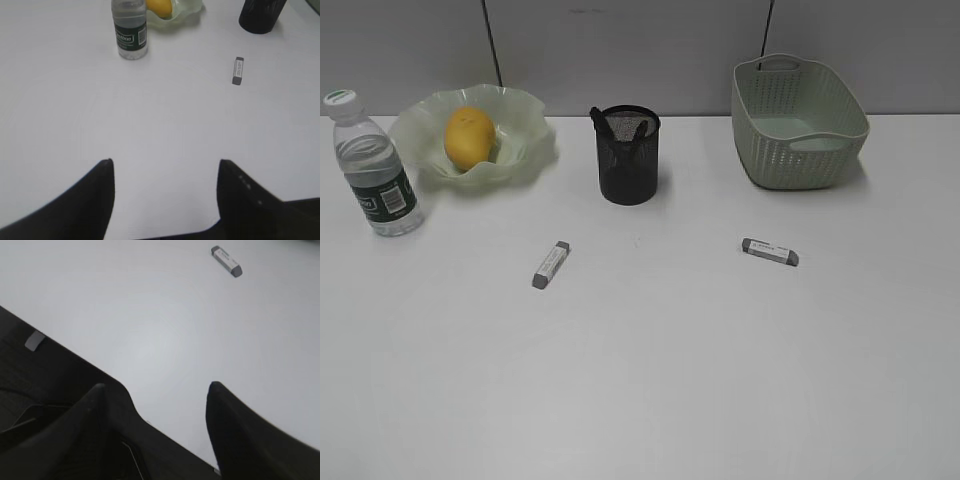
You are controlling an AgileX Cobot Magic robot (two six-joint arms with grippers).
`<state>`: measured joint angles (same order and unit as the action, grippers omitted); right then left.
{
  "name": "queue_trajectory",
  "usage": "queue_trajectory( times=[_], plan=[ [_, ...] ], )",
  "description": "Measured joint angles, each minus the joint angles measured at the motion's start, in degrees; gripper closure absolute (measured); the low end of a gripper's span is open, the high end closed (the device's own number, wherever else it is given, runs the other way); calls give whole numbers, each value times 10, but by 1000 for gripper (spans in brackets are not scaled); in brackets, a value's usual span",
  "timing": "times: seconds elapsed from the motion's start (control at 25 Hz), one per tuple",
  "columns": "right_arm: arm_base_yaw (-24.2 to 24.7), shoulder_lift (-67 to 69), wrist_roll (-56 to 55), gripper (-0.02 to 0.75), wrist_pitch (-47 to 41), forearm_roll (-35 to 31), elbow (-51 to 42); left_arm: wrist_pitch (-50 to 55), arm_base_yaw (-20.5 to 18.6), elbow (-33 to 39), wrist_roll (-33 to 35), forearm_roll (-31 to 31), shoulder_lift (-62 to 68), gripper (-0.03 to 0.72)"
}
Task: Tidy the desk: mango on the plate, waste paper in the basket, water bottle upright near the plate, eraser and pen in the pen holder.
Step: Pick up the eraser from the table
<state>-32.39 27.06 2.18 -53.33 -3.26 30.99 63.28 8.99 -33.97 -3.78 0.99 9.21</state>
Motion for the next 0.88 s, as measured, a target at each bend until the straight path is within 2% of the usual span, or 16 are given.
queue_trajectory(
  times=[0.48, 0.88],
  plan=[
    [0, 252, 29, 248, 3, 0, 73, -17, 0, 37, 16, -2, 0, 197],
    [0, 491, 104, 248, 66, 2, 191, -17, 0, 37, 17, -2, 0, 197]
  ],
)
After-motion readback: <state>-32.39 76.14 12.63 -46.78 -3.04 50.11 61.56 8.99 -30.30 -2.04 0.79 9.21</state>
